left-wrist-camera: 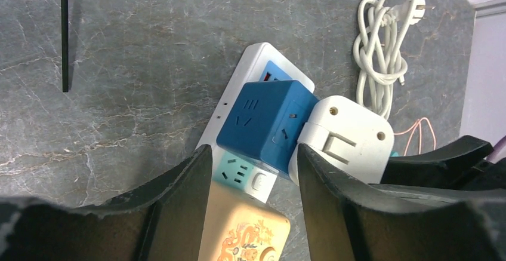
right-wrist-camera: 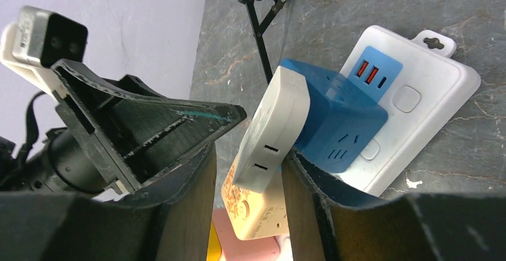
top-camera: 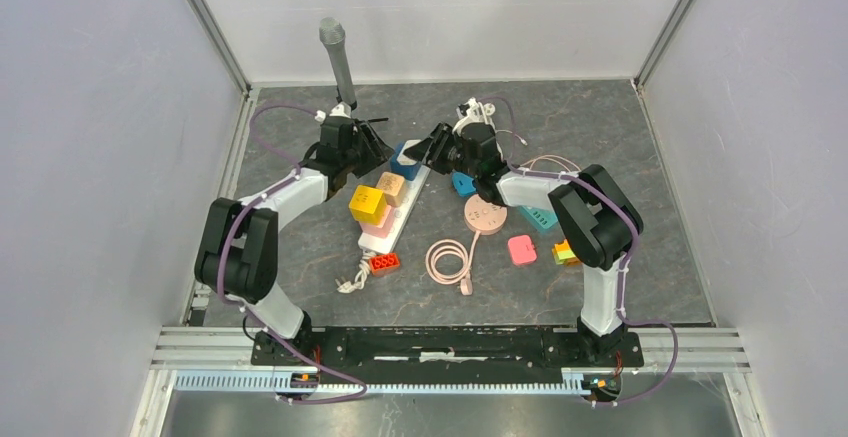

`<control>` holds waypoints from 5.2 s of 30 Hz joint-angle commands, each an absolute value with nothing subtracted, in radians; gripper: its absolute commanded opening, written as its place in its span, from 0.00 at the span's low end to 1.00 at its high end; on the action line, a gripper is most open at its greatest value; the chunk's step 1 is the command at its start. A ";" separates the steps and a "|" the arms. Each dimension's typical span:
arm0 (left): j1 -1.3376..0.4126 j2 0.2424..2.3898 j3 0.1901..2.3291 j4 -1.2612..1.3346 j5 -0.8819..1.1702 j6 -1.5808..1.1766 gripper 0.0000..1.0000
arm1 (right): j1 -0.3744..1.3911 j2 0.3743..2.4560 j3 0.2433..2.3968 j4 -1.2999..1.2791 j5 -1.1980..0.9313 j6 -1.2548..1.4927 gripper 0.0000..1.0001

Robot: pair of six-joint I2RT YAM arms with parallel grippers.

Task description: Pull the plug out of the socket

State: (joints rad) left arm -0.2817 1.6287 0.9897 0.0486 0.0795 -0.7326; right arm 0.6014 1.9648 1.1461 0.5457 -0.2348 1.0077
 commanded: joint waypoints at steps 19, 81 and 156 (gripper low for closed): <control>-0.290 1.731 0.976 -0.040 0.036 -0.755 0.46 | 0.591 2.012 1.127 0.847 -0.291 1.278 0.00; -0.287 1.239 1.196 -0.665 0.046 -0.546 1.00 | 0.604 1.680 0.723 0.421 -0.432 0.755 0.20; -0.480 1.315 1.076 -0.641 -0.005 -0.485 0.55 | 0.804 1.840 0.899 0.550 -0.214 0.939 0.64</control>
